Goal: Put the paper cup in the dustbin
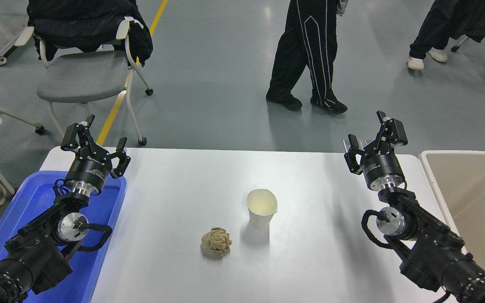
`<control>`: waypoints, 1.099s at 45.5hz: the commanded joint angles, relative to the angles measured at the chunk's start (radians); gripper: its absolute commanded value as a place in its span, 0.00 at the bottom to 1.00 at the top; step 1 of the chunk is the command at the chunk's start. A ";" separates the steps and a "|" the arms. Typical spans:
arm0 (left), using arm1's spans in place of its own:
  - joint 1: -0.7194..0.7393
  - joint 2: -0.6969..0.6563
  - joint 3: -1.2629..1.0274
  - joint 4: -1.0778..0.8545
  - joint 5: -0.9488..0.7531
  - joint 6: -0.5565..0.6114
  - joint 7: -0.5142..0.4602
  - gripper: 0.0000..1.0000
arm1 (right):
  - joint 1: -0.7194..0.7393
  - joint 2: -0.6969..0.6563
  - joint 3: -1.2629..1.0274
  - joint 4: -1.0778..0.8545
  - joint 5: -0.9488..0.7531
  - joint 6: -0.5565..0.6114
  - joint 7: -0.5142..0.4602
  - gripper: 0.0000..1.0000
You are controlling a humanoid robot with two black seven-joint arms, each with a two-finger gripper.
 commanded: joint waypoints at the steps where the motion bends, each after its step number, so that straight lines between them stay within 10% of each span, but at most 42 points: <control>1: 0.000 0.000 0.000 0.000 0.000 0.000 0.000 1.00 | 0.000 -0.015 -0.004 -0.002 0.000 -0.001 0.000 0.99; 21: 0.000 0.000 0.000 0.000 0.000 0.000 0.000 1.00 | 0.075 -0.051 -0.097 -0.126 -0.011 -0.004 -0.009 0.99; 50: 0.000 0.000 0.000 0.000 0.000 0.000 0.000 1.00 | 0.685 -0.146 -1.427 -0.132 0.000 0.123 -0.161 0.99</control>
